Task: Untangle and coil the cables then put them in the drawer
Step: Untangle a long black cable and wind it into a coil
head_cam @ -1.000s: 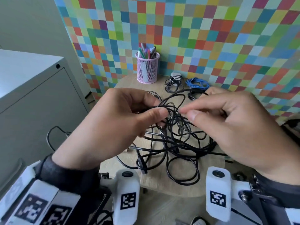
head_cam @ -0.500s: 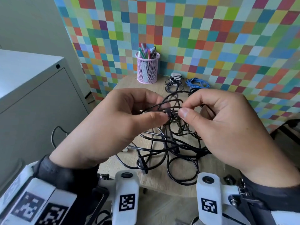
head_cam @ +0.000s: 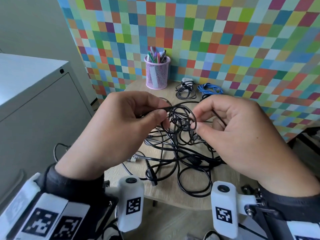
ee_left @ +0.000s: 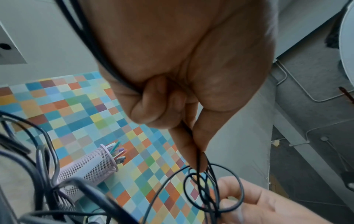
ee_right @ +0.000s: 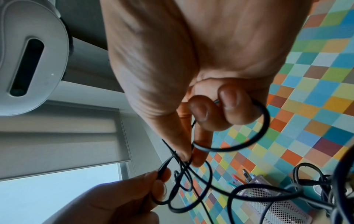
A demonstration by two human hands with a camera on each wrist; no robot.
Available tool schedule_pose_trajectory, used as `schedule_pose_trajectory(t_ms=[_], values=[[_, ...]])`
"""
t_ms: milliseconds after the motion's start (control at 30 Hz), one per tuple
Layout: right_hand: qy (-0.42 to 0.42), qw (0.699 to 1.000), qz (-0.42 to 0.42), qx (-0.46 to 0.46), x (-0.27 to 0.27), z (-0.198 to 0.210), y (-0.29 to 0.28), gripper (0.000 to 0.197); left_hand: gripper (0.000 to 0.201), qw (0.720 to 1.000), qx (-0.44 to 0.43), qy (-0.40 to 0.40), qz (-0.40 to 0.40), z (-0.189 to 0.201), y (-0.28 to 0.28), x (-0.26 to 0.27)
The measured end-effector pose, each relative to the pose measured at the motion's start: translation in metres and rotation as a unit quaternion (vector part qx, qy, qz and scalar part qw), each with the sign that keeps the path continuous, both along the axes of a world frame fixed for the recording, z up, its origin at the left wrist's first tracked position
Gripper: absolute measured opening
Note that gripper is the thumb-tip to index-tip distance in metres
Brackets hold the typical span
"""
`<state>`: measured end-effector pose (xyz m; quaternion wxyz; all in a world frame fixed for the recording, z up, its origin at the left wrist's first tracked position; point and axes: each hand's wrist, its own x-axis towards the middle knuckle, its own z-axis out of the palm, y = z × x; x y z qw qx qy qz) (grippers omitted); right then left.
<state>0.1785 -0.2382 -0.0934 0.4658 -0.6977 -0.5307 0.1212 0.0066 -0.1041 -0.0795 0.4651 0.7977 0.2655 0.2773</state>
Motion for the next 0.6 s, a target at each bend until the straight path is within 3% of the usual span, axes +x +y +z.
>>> schedule_pose_trajectory(t_ms=[267, 600], values=[[0.03, 0.998, -0.023, 0.049, 0.0045, -0.0014, 0.0006, 0.014, 0.009, 0.99, 0.125, -0.018, 0.07, -0.0041, 0.0046, 0.0004], [0.011, 1.0, -0.003, 0.023, 0.0053, 0.0032, -0.001, 0.015, 0.009, 0.993, 0.1, -0.045, 0.051, -0.0038, 0.0081, -0.0044]])
